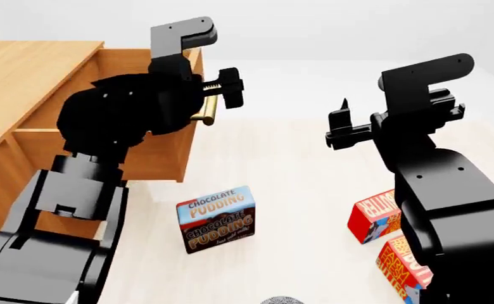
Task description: Put the bowl in the top drawer of the cabinet.
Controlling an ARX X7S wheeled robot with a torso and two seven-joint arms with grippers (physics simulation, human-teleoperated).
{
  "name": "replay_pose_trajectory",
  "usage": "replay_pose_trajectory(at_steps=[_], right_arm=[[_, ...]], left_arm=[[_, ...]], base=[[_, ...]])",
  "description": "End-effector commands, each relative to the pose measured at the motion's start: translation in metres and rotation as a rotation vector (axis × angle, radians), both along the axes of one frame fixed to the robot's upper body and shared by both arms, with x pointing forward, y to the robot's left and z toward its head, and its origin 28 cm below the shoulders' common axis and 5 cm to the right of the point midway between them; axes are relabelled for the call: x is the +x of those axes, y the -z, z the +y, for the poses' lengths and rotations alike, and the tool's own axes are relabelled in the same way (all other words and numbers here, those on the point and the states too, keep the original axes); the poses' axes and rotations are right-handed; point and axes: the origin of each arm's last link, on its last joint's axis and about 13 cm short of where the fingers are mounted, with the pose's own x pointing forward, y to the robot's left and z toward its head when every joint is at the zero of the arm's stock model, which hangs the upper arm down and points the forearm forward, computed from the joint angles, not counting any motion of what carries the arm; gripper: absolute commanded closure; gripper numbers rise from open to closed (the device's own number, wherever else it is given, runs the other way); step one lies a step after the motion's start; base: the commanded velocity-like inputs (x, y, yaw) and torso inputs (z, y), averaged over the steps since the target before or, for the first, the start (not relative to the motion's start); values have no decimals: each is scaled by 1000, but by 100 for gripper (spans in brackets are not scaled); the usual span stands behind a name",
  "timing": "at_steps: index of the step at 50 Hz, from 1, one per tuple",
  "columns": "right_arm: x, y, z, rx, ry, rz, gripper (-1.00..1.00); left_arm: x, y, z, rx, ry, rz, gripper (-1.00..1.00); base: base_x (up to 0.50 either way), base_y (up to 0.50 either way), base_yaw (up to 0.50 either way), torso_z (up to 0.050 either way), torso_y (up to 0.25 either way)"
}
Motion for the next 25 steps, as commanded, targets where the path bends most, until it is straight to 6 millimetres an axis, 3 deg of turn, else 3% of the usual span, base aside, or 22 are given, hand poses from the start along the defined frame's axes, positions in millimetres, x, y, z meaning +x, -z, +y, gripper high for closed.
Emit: replay_pose_trajectory(at_steps=[1, 13, 25], right_arm=[[1, 2, 1, 2, 4, 3, -100], [-11, 1, -11, 1, 5, 8, -100], [-12, -1, -10, -1, 5, 9, -100]], left_arm=[[-34, 25, -40, -215, 389, 204, -100], [-45, -4, -35, 54, 145, -174, -100], [-81, -35, -35, 95, 105, -429, -100]], base=[[0, 0, 0, 0, 0], [0, 0, 0, 0, 0], [0, 0, 0, 0, 2]])
